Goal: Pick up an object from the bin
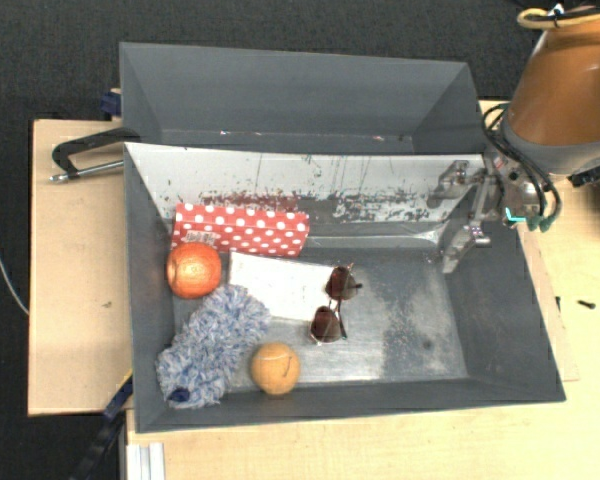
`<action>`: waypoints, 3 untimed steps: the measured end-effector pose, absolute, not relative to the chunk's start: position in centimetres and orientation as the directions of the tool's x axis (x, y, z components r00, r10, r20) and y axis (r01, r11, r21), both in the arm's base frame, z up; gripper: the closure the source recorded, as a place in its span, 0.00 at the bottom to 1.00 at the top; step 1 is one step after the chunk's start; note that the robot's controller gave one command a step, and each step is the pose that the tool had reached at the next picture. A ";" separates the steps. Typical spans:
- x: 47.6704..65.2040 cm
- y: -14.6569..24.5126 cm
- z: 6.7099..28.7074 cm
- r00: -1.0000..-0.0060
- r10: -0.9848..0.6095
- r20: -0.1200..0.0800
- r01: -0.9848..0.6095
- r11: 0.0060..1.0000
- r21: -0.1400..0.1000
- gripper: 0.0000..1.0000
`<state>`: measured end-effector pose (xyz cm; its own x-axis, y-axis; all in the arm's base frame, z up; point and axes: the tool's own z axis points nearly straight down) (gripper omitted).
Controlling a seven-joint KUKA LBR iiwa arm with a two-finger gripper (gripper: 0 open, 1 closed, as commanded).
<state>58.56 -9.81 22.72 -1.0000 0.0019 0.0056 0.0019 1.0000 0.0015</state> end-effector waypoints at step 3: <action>58.0 -5.0 17.5 -0.995 0.104 0.002 0.104 0.995 0.002 0.00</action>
Offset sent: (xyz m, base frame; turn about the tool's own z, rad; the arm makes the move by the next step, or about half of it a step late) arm -0.0105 0.0446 -0.0785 0.1099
